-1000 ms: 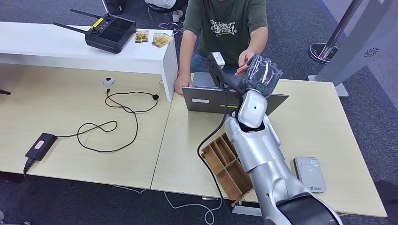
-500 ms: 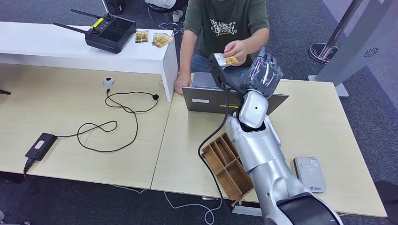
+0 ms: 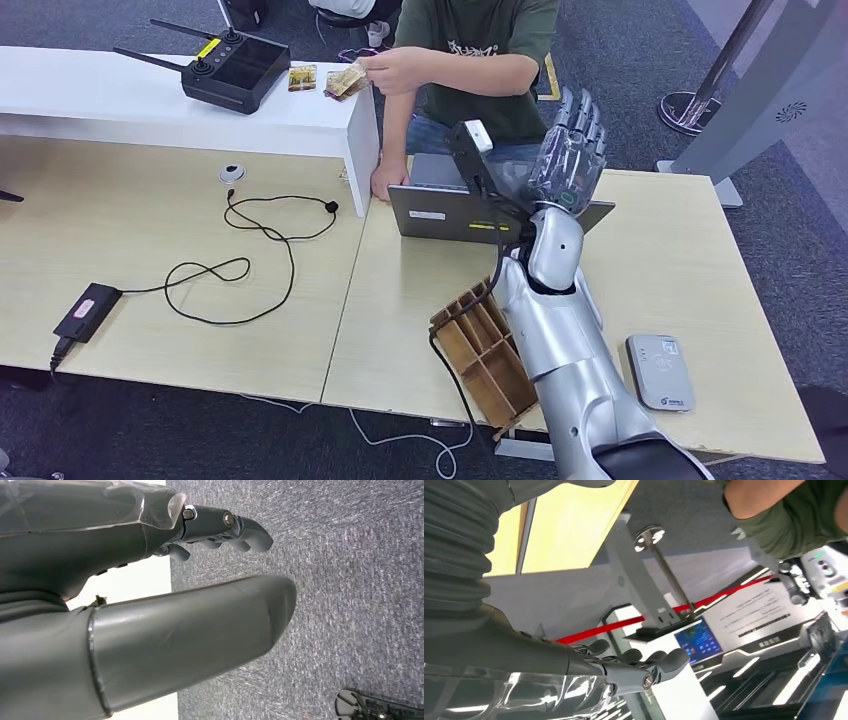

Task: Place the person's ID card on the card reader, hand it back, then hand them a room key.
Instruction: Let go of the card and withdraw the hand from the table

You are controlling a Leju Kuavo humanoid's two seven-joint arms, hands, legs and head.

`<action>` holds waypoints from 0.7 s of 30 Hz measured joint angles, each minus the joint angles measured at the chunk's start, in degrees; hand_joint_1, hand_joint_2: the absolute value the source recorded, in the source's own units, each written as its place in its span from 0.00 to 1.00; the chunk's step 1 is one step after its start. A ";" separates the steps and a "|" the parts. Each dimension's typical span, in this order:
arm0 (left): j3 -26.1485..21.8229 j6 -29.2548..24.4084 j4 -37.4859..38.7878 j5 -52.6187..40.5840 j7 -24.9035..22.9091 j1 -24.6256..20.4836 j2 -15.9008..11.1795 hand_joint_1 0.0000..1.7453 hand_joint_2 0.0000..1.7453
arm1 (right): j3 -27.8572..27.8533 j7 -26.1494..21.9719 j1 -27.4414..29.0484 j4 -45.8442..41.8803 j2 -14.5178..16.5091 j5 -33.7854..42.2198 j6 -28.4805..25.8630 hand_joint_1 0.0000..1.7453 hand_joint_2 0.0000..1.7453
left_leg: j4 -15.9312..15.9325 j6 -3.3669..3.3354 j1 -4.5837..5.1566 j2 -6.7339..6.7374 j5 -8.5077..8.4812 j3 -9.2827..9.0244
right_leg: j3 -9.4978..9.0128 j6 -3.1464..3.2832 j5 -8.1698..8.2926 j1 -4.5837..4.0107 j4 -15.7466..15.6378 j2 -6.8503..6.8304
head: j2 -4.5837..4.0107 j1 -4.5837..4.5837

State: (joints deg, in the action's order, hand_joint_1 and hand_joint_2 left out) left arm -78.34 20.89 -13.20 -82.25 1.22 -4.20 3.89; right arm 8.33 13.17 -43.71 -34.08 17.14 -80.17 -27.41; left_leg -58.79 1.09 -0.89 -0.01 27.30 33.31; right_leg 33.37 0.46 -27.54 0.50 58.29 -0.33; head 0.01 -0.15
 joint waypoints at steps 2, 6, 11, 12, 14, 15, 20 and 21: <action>0.00 -0.05 0.00 0.39 0.18 0.08 0.00 0.00 0.00 | -0.21 -3.39 2.62 -3.87 0.00 3.00 -0.10 0.00 1.00 | 0.00 0.00 0.00 0.00 0.00 0.00 | 0.00 0.00 0.00 0.00 -0.01 0.00 | 0.00 0.00; -0.03 -0.17 0.00 1.35 0.54 0.27 0.01 0.00 0.00 | -0.09 -9.56 8.88 -13.42 -0.05 8.96 -1.41 0.00 1.00 | 0.00 0.01 0.00 -0.01 0.02 0.01 | 0.02 0.00 -0.01 0.00 -0.01 -0.01 | -0.01 0.00; -0.11 -0.39 0.00 2.27 1.20 0.82 0.27 0.00 0.00 | 1.18 -13.14 17.78 -27.43 -0.58 13.64 -3.85 0.00 1.00 | 0.00 0.00 0.00 0.01 0.04 0.03 | 0.07 0.00 -0.03 0.00 -0.03 0.02 | 0.00 0.00; -0.13 -0.43 0.00 2.40 1.30 0.91 0.36 0.00 0.00 | 1.44 -13.46 19.09 -29.80 -0.88 14.24 -4.46 0.00 1.00 | 0.00 0.00 0.01 0.01 0.05 0.03 | 0.08 0.00 -0.03 0.00 -0.03 0.02 | 0.00 0.00; -0.20 -0.48 0.00 2.69 1.38 1.04 0.50 0.00 0.00 | 1.75 -14.08 21.38 -33.73 -1.60 15.34 -6.06 0.00 1.00 | 0.00 0.00 0.01 0.02 0.05 0.04 | 0.08 0.00 -0.02 0.01 -0.04 0.02 | -0.01 0.01; -0.27 -0.49 0.00 2.86 1.40 1.08 0.56 0.00 0.00 | 1.81 -14.37 22.57 -35.57 -1.97 15.85 -7.07 0.00 1.00 | 0.00 0.00 0.01 0.02 0.05 0.04 | 0.07 0.00 -0.02 0.01 -0.04 0.01 | 0.00 0.00; -0.86 -0.79 0.00 3.55 1.45 1.36 0.95 0.00 0.00 | 1.45 -15.42 28.50 -42.91 -3.65 18.14 -11.43 0.00 1.00 | 0.00 -0.01 0.02 0.03 0.05 0.03 | 0.07 0.00 -0.02 0.01 -0.05 0.03 | 0.01 0.01; -0.98 -0.85 0.00 3.67 1.45 1.38 1.03 0.00 0.00 | 1.22 -15.75 29.47 -44.08 -3.87 18.90 -11.75 0.00 1.00 | 0.00 -0.01 0.02 0.03 0.05 0.03 | 0.08 0.00 -0.02 0.01 -0.05 0.03 | 0.01 0.01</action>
State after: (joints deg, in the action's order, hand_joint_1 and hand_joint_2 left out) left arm -79.32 20.04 -13.20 -78.58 2.67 -2.81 4.92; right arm 9.55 -2.58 -14.24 -78.16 13.26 -61.28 -39.17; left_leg -58.79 1.08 -0.87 0.01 27.35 33.34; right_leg 33.45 0.46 -27.56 0.51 58.24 -0.30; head 0.01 -0.15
